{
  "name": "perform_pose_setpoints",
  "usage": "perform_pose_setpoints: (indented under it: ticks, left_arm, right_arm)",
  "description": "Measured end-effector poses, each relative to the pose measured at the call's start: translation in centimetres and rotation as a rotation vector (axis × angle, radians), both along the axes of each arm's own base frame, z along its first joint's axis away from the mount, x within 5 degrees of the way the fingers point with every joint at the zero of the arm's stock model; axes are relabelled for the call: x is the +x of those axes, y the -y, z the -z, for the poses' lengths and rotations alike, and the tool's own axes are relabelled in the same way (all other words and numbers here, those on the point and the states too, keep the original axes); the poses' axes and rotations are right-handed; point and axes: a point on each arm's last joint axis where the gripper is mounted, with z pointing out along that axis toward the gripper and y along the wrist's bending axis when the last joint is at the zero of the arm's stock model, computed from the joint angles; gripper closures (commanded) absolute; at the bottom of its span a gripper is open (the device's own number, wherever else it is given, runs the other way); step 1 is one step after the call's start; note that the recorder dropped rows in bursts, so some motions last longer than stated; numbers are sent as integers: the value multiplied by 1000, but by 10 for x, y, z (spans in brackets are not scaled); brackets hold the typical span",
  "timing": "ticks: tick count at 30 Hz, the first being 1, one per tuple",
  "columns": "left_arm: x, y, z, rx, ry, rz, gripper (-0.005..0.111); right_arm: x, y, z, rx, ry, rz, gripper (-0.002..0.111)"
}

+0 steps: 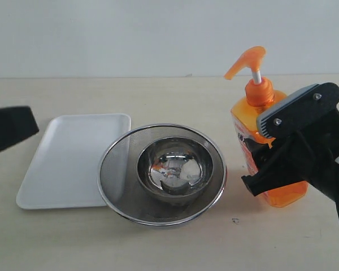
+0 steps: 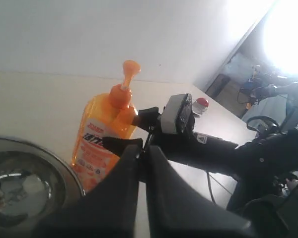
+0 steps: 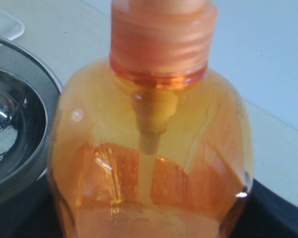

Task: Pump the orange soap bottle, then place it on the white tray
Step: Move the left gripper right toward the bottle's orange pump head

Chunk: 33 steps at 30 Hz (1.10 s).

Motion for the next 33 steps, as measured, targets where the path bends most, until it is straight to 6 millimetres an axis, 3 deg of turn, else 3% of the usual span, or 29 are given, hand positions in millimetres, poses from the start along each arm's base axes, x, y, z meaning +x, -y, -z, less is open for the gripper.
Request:
perform_pose_setpoints:
  ticks: [4, 7, 10, 11, 14, 17, 27, 33]
  left_arm:
    - [48, 6, -21, 28, -6, 19, 102]
    - [88, 22, -13, 108, 14, 97, 102]
    - [107, 38, -9, 170, 53, 139, 101]
    - [112, 44, -10, 182, 64, 149, 97]
    - [135, 64, -11, 225, 91, 172, 72]
    - [147, 76, -15, 234, 116, 188, 58]
    - [175, 125, -14, 276, 143, 252, 58]
    - [171, 157, -5, 301, 153, 317, 58]
  right_arm:
    - [0, 0, 0, 3, -1, 1, 107]
    - [0, 0, 0, 6, -2, 3, 107]
    - [0, 0, 0, 6, -1, 1, 107]
    - [0, 0, 0, 6, -1, 1, 107]
    - [0, 0, 0, 8, -2, 2, 107]
    - [0, 0, 0, 8, -2, 2, 107]
    - [0, 0, 0, 7, -2, 0, 107]
    - [0, 0, 0, 7, -2, 0, 107]
